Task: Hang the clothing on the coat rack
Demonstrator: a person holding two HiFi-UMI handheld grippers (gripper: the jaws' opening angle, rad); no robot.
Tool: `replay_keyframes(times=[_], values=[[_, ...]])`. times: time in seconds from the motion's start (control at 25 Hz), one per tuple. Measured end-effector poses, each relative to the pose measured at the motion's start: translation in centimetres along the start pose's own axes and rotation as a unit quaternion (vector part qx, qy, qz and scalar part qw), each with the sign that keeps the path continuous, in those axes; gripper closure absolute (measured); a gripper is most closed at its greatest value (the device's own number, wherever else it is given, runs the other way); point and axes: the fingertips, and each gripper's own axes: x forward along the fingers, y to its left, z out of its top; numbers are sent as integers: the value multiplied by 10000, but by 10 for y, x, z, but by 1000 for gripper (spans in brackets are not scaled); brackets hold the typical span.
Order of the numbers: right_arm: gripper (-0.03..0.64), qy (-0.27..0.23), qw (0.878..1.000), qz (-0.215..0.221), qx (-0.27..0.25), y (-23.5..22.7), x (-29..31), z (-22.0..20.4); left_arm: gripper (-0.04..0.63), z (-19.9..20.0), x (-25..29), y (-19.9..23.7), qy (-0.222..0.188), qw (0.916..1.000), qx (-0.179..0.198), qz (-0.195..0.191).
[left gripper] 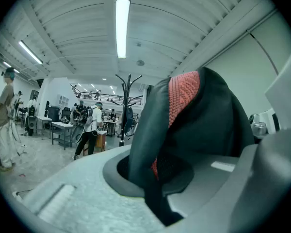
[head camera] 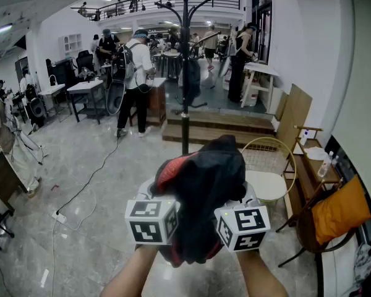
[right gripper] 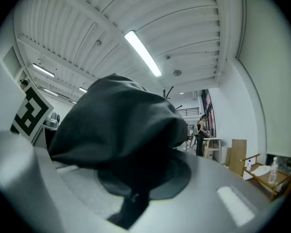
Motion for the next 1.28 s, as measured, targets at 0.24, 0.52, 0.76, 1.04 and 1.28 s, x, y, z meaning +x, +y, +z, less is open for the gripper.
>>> replay_keyframes(times=[0.24,0.52,0.76,1.04,1.28], values=[[577,3,10000,-41,21,-1,1,1,572,1,2,-2,5,9999,-18,-127],[577,4,9999,-100,56,-6,10,0,572,1,14,2,27,9997,-29,-229],[577,-9,9999,-77,124,-17,30,-6,572,1,35,5,42,9996,-120,-264],[577,-43,9999,87,143,-38,69,-16,572,-6,81,14,118,9997,-155,-158],[577,-56,9995,267,187,-69,110,-24,572,-6,131,15,132,9998,-144,-20]])
